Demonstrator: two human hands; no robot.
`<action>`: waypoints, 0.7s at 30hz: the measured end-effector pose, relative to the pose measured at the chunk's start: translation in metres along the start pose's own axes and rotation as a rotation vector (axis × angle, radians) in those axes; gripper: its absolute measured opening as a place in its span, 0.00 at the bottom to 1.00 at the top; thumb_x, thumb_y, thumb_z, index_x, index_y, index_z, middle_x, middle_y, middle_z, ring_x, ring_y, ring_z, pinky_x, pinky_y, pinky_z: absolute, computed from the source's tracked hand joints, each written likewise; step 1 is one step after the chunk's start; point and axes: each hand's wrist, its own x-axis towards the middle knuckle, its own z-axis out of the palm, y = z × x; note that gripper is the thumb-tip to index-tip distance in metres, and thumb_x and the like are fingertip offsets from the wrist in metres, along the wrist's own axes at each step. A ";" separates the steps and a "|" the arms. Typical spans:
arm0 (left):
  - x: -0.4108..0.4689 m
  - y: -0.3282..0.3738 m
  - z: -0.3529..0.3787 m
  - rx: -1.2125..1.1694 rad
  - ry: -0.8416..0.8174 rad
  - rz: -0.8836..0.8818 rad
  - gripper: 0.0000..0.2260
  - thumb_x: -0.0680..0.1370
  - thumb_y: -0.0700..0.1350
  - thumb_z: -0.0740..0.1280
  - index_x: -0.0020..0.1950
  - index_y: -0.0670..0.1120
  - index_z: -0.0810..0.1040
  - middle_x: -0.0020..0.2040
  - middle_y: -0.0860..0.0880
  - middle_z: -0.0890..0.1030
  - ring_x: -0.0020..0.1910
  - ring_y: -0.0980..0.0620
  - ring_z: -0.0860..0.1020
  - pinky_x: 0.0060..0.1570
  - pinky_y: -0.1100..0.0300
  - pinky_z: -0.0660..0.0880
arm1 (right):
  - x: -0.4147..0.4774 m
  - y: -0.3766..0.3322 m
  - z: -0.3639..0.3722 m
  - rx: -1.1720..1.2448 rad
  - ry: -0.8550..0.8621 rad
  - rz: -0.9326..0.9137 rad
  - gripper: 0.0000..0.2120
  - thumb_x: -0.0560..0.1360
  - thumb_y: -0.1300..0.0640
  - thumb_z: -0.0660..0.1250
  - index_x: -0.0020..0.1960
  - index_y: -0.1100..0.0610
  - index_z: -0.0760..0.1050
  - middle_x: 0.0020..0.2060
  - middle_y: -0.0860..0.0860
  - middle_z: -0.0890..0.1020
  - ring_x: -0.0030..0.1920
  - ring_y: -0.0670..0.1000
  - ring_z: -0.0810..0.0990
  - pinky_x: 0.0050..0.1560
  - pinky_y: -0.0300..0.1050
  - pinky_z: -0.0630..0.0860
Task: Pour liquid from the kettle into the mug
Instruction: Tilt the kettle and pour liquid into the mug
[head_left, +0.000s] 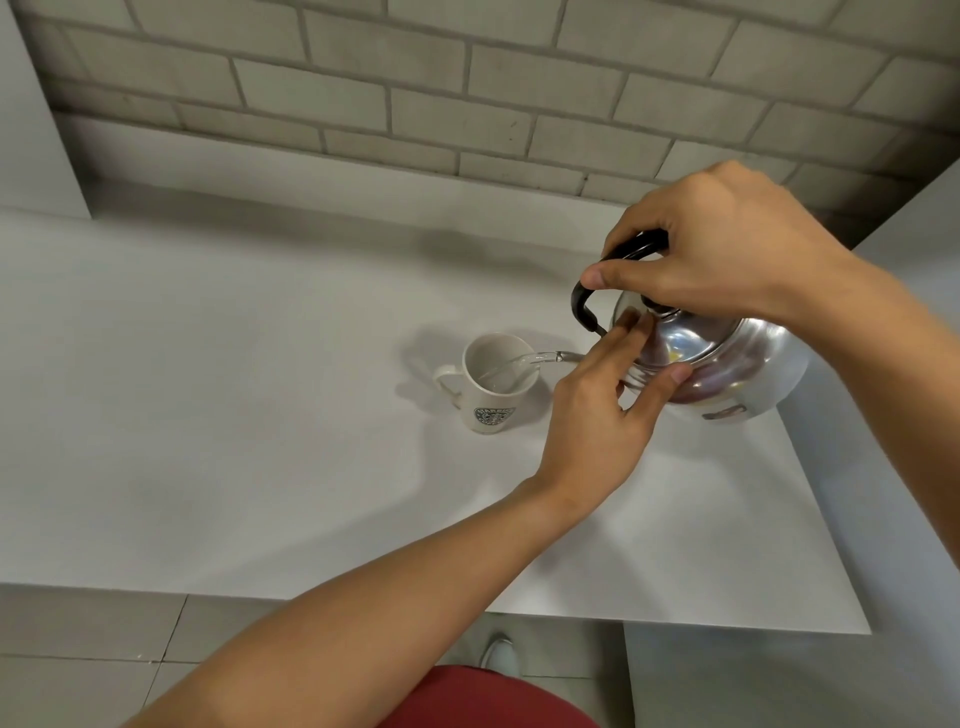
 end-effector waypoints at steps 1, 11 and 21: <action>0.000 0.000 0.001 -0.008 0.002 -0.002 0.22 0.80 0.51 0.72 0.74 0.50 0.75 0.73 0.57 0.76 0.68 0.68 0.73 0.59 0.51 0.80 | 0.001 0.000 -0.001 -0.001 0.005 0.000 0.26 0.71 0.29 0.64 0.52 0.47 0.87 0.46 0.48 0.88 0.47 0.56 0.83 0.47 0.57 0.81; 0.002 0.004 0.005 -0.019 0.040 0.026 0.23 0.80 0.50 0.72 0.74 0.50 0.74 0.72 0.58 0.77 0.64 0.72 0.72 0.54 0.52 0.82 | 0.004 0.002 -0.003 -0.023 0.002 -0.010 0.21 0.72 0.30 0.67 0.51 0.45 0.87 0.46 0.47 0.89 0.49 0.56 0.84 0.46 0.56 0.81; 0.004 0.005 0.008 -0.042 0.057 0.020 0.23 0.80 0.51 0.72 0.74 0.50 0.74 0.66 0.72 0.73 0.65 0.73 0.73 0.54 0.60 0.81 | 0.009 0.005 -0.003 -0.041 0.001 -0.030 0.23 0.71 0.29 0.66 0.50 0.45 0.87 0.44 0.48 0.88 0.48 0.58 0.83 0.46 0.57 0.81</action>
